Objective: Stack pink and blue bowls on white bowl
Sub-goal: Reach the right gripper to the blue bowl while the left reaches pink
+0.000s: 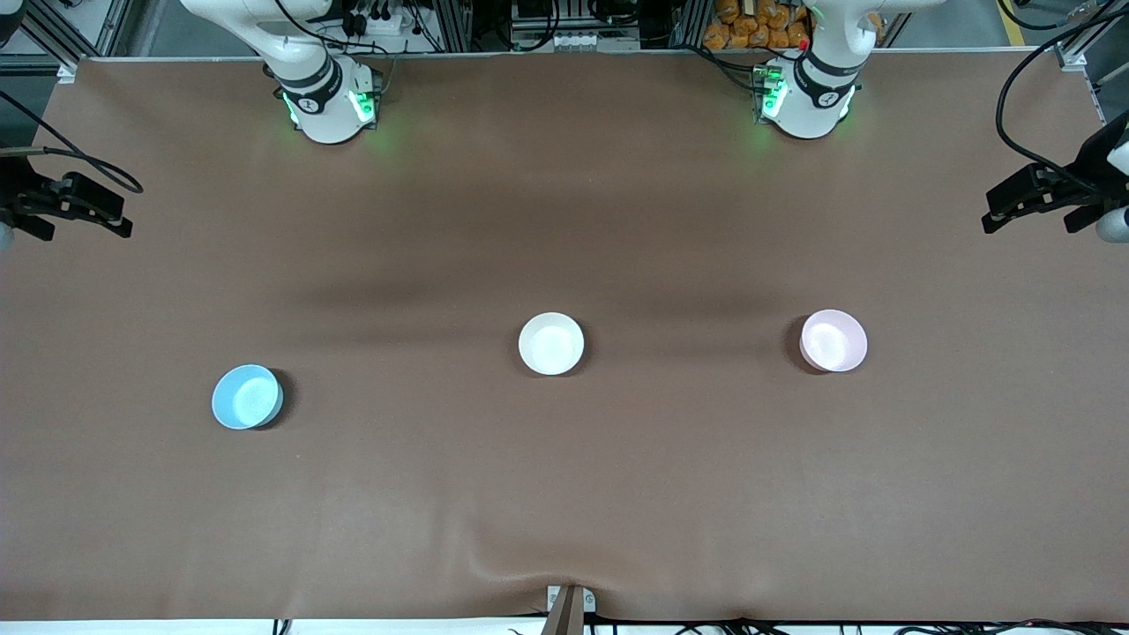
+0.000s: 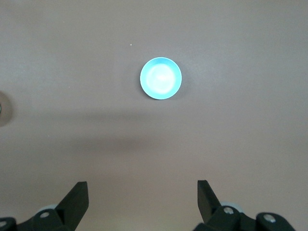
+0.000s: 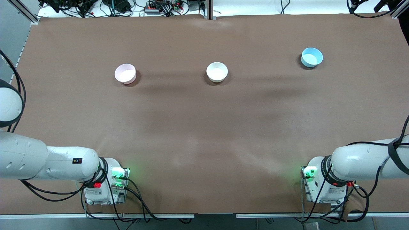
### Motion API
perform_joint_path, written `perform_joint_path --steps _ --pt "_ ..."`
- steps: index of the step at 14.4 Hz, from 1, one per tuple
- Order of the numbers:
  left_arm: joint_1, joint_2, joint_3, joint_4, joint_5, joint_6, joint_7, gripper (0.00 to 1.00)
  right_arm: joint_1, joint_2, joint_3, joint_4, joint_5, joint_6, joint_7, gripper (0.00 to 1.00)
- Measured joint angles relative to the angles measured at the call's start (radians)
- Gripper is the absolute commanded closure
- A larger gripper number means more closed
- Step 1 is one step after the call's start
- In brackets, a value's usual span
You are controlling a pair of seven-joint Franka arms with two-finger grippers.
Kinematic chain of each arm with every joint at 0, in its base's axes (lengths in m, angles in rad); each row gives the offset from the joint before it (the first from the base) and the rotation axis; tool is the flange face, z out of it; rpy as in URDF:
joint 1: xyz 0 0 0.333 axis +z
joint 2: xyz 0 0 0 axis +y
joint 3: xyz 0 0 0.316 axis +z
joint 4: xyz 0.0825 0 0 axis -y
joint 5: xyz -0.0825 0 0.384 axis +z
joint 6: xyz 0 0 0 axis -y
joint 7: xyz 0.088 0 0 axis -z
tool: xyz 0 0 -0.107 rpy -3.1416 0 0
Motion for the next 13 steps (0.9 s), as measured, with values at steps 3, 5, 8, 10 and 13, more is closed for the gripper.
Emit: perform_joint_path --steps 3,5,8,10,13 --pt "0.0 0.0 0.0 0.0 0.0 0.0 0.0 0.0 -0.008 0.0 -0.001 0.0 0.0 0.009 0.0 0.0" --pt "0.0 0.0 0.0 0.0 0.0 0.0 0.0 0.0 -0.017 0.0 -0.002 0.0 0.0 0.037 0.0 0.0" --pt "0.002 0.001 0.001 -0.001 0.0 -0.001 0.0 0.0 -0.044 0.0 -0.003 0.0 -0.001 0.044 0.0 0.0" --pt "0.006 0.014 0.003 -0.004 0.0 -0.002 0.004 0.0 -0.063 0.0 -0.003 0.001 -0.001 0.044 0.0 0.0" --pt "0.019 0.081 0.006 -0.014 0.0 -0.004 0.044 0.0 -0.071 0.0 -0.004 0.003 -0.001 0.044 0.0 0.0"
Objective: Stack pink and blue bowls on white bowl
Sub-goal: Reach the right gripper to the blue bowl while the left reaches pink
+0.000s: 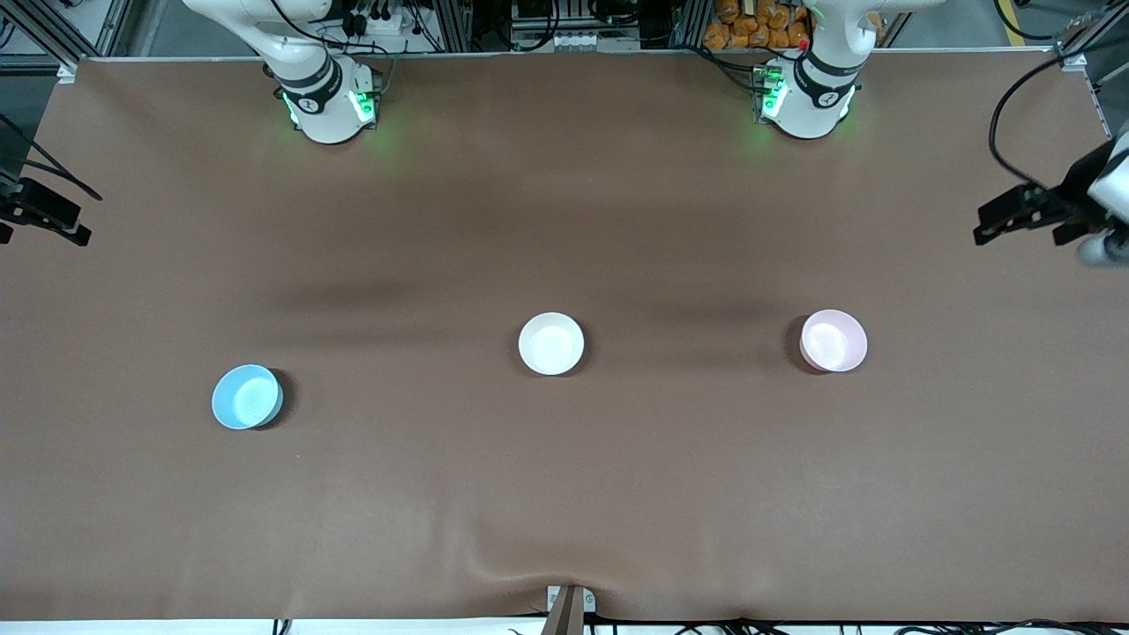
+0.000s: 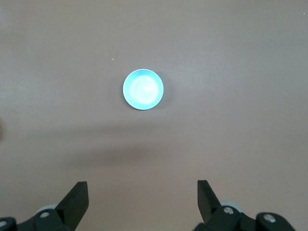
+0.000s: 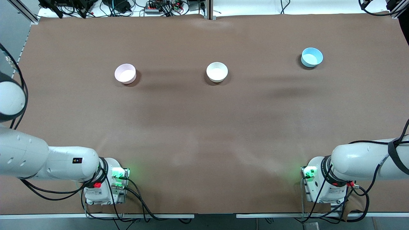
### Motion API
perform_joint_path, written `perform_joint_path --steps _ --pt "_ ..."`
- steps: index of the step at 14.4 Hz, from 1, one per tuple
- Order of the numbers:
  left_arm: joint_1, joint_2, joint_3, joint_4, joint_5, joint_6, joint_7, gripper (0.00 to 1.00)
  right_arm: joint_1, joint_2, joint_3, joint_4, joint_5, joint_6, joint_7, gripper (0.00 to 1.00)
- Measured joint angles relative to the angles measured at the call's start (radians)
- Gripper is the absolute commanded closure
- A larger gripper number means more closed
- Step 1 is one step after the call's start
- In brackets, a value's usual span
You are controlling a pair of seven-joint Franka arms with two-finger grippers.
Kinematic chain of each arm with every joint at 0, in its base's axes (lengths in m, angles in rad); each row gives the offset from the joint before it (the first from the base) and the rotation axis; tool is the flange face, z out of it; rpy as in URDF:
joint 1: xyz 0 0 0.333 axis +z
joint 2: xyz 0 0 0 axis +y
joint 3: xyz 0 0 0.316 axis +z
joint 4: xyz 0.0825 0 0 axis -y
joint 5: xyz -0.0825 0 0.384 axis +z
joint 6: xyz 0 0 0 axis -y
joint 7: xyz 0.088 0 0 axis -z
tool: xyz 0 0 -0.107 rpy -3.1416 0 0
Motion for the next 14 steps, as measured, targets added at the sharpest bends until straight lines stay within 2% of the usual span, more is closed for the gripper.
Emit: perform_joint_path --steps 4,7,11,14 --pt "0.017 0.129 0.003 -0.001 0.0 0.052 0.023 0.0 0.001 0.001 0.006 -0.001 0.0 -0.002 -0.002 0.0" --pt "0.014 0.202 0.002 -0.015 0.0 0.146 0.041 0.0 0.027 0.013 0.017 -0.008 0.0 -0.007 -0.002 0.0" --pt "0.01 0.237 0.0 -0.12 0.0 0.316 0.051 0.0 0.077 0.073 0.021 -0.017 0.0 -0.008 0.0 0.0" --pt "0.009 0.244 -0.001 -0.227 0.0 0.446 0.052 0.0 0.083 0.19 0.019 -0.035 0.0 0.027 0.0 0.0"
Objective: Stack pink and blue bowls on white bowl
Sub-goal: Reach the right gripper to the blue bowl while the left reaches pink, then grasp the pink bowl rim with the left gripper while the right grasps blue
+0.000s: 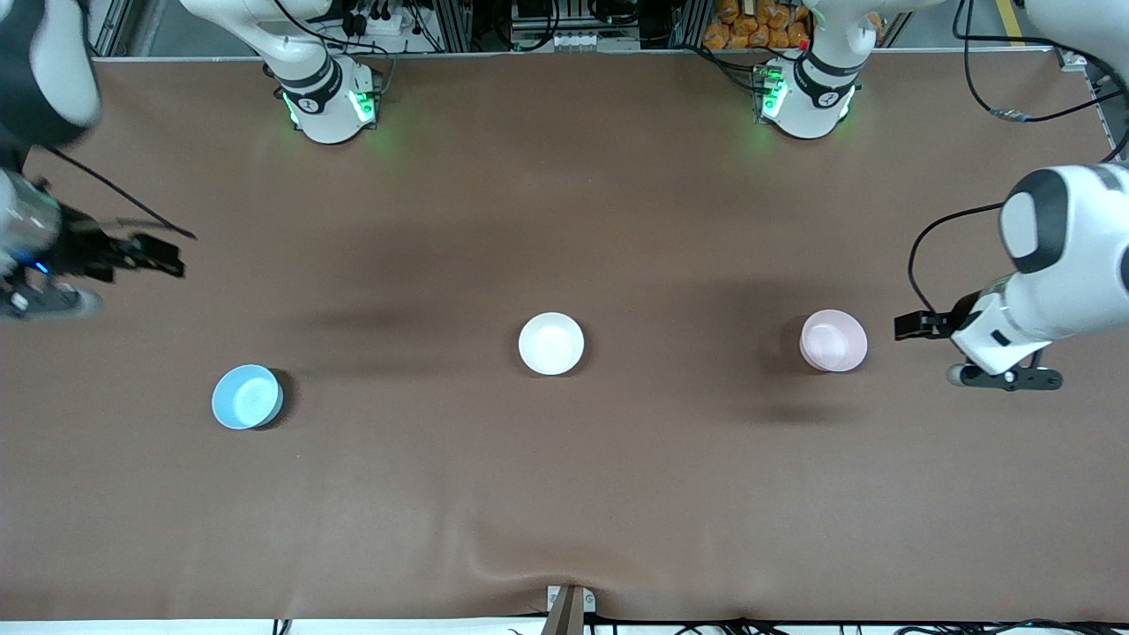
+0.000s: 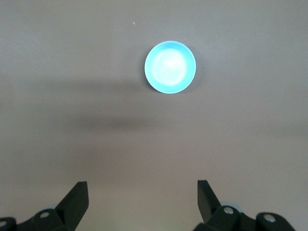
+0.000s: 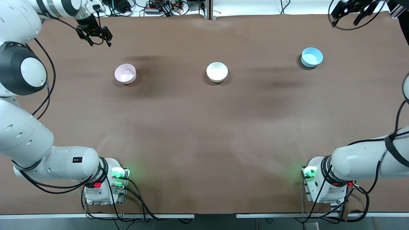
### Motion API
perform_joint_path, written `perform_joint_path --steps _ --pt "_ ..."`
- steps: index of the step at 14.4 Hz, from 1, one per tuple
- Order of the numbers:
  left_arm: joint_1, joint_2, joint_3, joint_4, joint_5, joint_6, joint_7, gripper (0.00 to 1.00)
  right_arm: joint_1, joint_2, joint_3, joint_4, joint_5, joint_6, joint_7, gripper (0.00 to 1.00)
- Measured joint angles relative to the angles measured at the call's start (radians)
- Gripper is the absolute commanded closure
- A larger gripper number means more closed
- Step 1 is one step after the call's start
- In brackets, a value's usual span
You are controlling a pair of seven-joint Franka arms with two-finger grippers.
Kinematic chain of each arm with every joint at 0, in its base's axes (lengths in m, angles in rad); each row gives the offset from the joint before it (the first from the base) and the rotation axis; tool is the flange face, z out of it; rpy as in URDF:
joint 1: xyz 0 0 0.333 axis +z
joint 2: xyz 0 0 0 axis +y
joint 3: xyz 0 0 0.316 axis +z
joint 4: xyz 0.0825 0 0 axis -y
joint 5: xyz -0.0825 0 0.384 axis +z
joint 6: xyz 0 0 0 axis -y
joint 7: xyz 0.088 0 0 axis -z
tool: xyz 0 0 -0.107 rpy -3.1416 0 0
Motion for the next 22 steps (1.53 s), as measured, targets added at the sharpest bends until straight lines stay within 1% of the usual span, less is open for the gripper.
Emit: perform_joint_path --steps 3,5,8,12,14,16,19,22 --pt "0.0 0.008 0.0 -0.094 0.0 0.099 0.001 0.01 0.0 0.123 -0.002 0.0 0.0 0.092 0.0 0.0" --pt "0.0 0.021 -0.001 -0.13 0.001 0.148 0.001 0.1 -0.002 0.177 -0.004 0.002 0.0 0.133 -0.001 0.0" --pt "-0.001 0.051 -0.001 -0.166 0.014 0.225 0.002 0.23 -0.022 0.227 -0.007 0.003 0.0 0.15 -0.016 0.0" --pt "-0.002 0.1 -0.003 -0.183 0.015 0.308 0.011 0.37 -0.032 0.274 -0.008 0.004 0.0 0.246 -0.025 0.0" --pt "-0.004 0.12 -0.007 -0.183 0.015 0.325 0.012 0.4 -0.032 0.298 -0.007 0.005 0.0 0.315 -0.027 0.0" --pt "-0.004 0.135 -0.011 -0.183 0.015 0.335 0.012 0.47 -0.032 0.323 -0.007 0.005 0.0 0.369 -0.03 0.0" --pt "-0.004 0.15 -0.011 -0.183 0.015 0.347 0.013 0.54 -0.032 0.363 -0.008 0.006 0.0 0.438 -0.054 0.0" --pt "-0.005 0.152 -0.012 -0.185 0.015 0.348 0.017 0.58 -0.034 0.404 -0.008 0.006 0.0 0.508 -0.061 0.0"
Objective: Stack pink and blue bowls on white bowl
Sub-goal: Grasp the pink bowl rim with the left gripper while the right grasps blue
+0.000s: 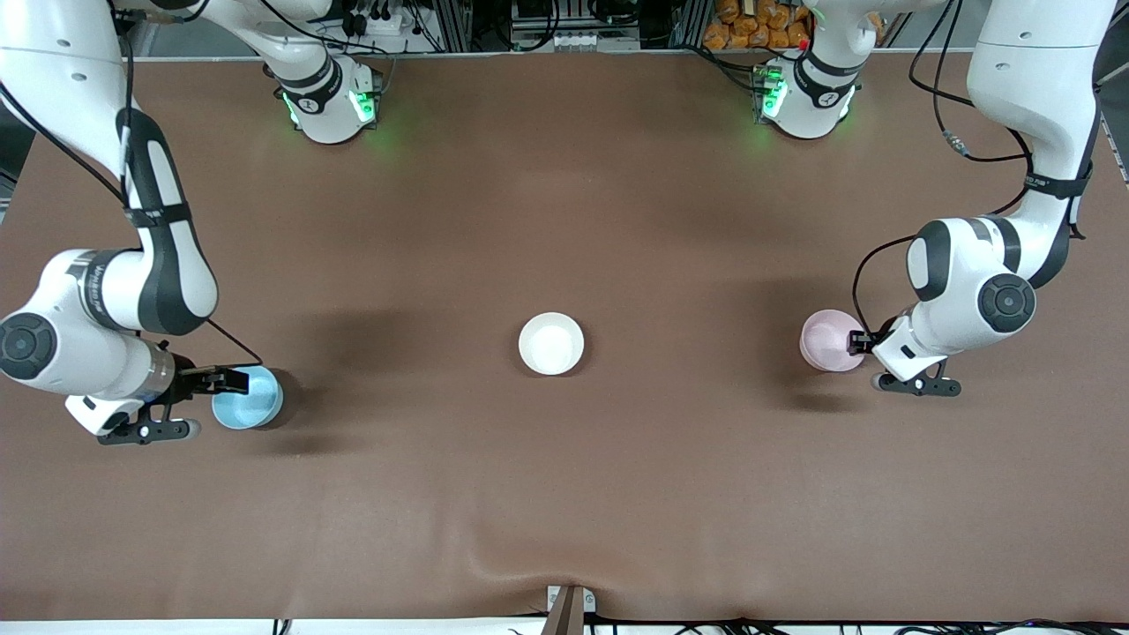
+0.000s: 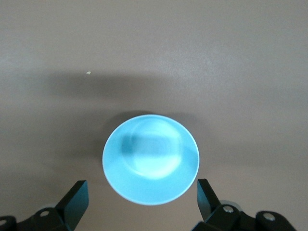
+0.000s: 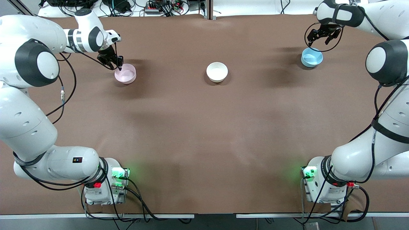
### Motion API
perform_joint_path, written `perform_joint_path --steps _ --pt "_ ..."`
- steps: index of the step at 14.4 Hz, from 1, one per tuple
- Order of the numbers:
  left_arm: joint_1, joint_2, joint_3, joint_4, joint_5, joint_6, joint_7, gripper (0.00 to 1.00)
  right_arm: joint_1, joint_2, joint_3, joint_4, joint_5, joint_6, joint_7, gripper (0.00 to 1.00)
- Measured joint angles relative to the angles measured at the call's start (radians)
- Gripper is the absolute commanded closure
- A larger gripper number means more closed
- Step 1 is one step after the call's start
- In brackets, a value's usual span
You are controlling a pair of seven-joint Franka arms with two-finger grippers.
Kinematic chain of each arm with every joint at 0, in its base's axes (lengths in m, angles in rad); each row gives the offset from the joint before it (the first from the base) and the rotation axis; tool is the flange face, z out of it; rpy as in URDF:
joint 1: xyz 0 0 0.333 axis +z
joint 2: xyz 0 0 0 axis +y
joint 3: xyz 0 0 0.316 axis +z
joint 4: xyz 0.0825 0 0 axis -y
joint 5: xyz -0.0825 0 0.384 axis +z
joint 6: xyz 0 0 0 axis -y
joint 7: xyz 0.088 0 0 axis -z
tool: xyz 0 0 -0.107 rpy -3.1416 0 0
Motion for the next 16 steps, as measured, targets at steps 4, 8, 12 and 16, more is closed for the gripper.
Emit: perform_joint_path --steps 4,8,12,16 --pt "0.0 0.001 0.0 -0.012 0.0 0.0 0.023 0.83 -0.011 0.044 -0.003 0.003 -0.001 0.047 -0.007 0.0" --pt "0.0 0.001 0.0 -0.015 0.0 0.0 0.025 1.0 -0.045 0.084 -0.005 0.005 -0.002 0.08 -0.057 0.0" --pt "0.001 -0.019 -0.02 0.002 0.0 -0.003 0.037 1.0 -0.058 0.112 -0.005 0.006 -0.002 0.084 -0.061 0.0" --pt "-0.006 -0.041 -0.111 0.171 -0.006 -0.185 -0.08 1.0 -0.064 0.135 -0.005 0.006 -0.002 0.099 -0.061 0.0"
